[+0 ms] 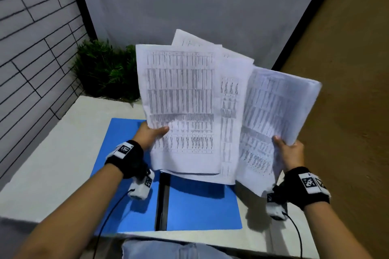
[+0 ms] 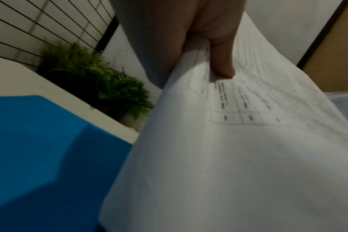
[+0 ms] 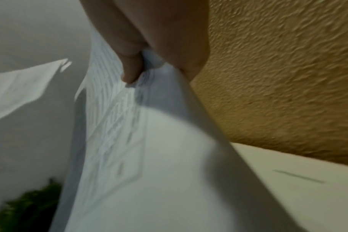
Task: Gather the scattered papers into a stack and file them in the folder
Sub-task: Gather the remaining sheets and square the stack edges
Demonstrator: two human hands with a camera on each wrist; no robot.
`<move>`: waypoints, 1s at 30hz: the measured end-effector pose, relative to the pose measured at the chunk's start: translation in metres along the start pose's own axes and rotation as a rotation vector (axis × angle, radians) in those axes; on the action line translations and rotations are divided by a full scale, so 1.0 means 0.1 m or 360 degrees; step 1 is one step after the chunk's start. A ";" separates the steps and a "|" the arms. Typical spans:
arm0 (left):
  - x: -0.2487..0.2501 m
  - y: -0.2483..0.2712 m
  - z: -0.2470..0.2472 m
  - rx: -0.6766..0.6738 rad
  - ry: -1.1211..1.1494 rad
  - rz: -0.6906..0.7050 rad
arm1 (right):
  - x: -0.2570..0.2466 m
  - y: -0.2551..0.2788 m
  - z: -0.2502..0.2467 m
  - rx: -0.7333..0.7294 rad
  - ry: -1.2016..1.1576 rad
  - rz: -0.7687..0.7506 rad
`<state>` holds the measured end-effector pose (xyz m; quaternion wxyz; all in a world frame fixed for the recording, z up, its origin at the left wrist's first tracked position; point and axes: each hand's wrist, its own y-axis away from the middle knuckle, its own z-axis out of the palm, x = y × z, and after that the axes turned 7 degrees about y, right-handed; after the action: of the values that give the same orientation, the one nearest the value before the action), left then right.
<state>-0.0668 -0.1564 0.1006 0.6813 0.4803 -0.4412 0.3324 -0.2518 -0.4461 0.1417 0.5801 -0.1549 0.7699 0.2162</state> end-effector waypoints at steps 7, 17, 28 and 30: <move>0.25 0.19 0.50 -0.0271 0.0143 0.0069 | -0.24 -0.01 0.42 -0.0427 -0.0013 -0.0041; 0.28 0.37 0.58 -0.0159 0.0352 0.0379 | -0.41 0.14 0.66 -0.0589 -0.0175 -0.0348; 0.51 0.28 0.53 -0.0242 0.0080 0.0817 | -0.51 0.19 0.65 -0.0688 -0.0409 -0.0499; 0.50 0.25 0.56 -0.0242 0.0065 0.0731 | -0.49 0.16 0.66 -0.0673 -0.0405 -0.0499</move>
<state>-0.0852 -0.2000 0.1637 0.6307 0.3080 -0.5487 0.4541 -0.1912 -0.3989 0.1762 0.6531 -0.3612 0.5955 0.2973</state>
